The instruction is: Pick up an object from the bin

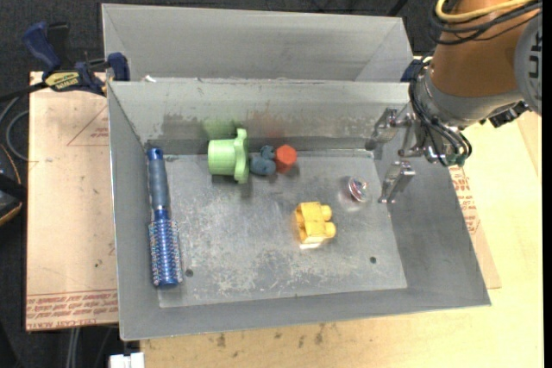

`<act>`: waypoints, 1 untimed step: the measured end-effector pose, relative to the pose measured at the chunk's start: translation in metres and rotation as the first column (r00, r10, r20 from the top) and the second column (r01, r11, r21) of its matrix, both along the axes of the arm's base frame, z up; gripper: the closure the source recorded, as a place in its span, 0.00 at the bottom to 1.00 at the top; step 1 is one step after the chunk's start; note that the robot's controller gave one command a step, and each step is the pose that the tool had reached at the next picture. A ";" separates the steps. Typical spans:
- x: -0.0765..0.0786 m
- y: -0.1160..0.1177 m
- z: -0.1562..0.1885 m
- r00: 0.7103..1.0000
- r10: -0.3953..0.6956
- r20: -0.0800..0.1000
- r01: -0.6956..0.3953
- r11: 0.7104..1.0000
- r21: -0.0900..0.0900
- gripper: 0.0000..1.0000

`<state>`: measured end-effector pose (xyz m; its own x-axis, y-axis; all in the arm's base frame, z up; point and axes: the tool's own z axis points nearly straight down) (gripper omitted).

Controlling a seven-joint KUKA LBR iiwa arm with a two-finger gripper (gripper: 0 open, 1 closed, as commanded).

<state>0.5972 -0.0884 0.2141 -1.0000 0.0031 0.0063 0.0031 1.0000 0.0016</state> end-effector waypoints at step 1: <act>0.007 -0.002 -0.123 0.909 0.417 0.004 -0.417 0.909 0.002 0.00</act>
Offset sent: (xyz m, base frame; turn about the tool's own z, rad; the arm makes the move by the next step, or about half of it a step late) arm 0.0076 -0.0034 -0.1195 -0.4321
